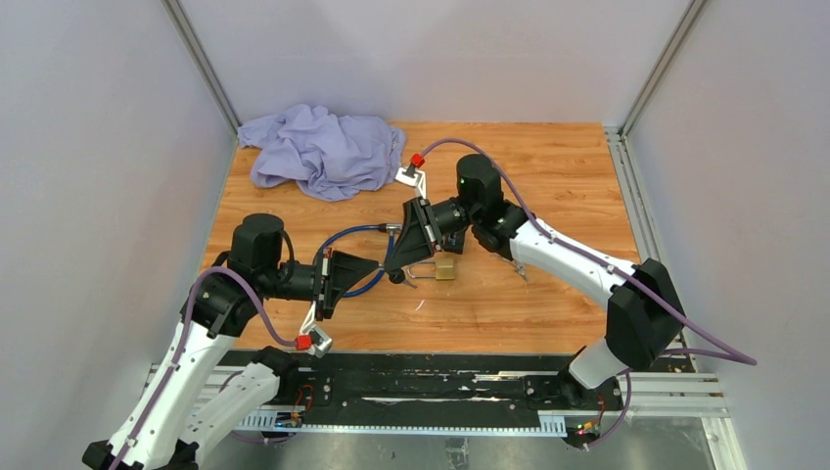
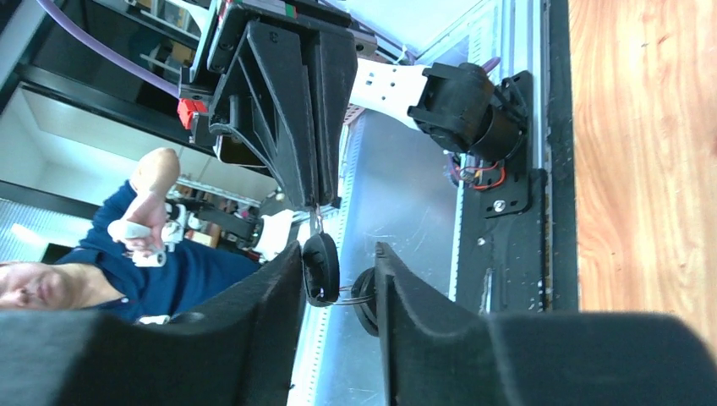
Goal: Unlock with the key
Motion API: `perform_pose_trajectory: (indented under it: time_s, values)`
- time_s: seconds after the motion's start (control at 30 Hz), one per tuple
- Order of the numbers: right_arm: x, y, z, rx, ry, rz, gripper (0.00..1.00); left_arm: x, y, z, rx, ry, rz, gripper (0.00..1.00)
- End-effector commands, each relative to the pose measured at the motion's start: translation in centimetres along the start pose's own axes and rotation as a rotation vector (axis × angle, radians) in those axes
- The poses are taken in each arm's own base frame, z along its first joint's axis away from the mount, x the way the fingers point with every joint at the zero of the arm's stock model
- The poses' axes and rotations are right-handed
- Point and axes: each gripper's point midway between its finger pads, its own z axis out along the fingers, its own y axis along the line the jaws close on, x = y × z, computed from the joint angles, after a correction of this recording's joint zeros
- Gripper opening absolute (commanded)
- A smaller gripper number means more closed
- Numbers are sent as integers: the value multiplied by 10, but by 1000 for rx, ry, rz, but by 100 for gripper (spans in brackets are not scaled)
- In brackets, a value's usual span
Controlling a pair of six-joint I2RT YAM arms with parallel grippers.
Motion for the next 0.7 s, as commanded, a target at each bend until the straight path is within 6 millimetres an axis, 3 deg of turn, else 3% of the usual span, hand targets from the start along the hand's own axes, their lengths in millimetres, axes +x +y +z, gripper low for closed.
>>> perform_pose_trajectory:
  time_s: [0.0,0.13,0.3,0.47,0.67]
  values:
    - [7,11,-7,-26,17,-12,41,-6,40,-1,-30,23,717,1]
    - [0,10,-9,-20,9,-30,54,-8,42,-1,-41,13,718,0]
    - [-25,13,-22,2,-36,-80,57,-8,45,-1,-47,8,717,0]
    - [-32,16,-19,-20,-33,-82,54,-8,46,-1,-49,7,719,0]
    - [-22,11,-15,-36,-20,-39,43,-4,47,0,-51,9,723,0]
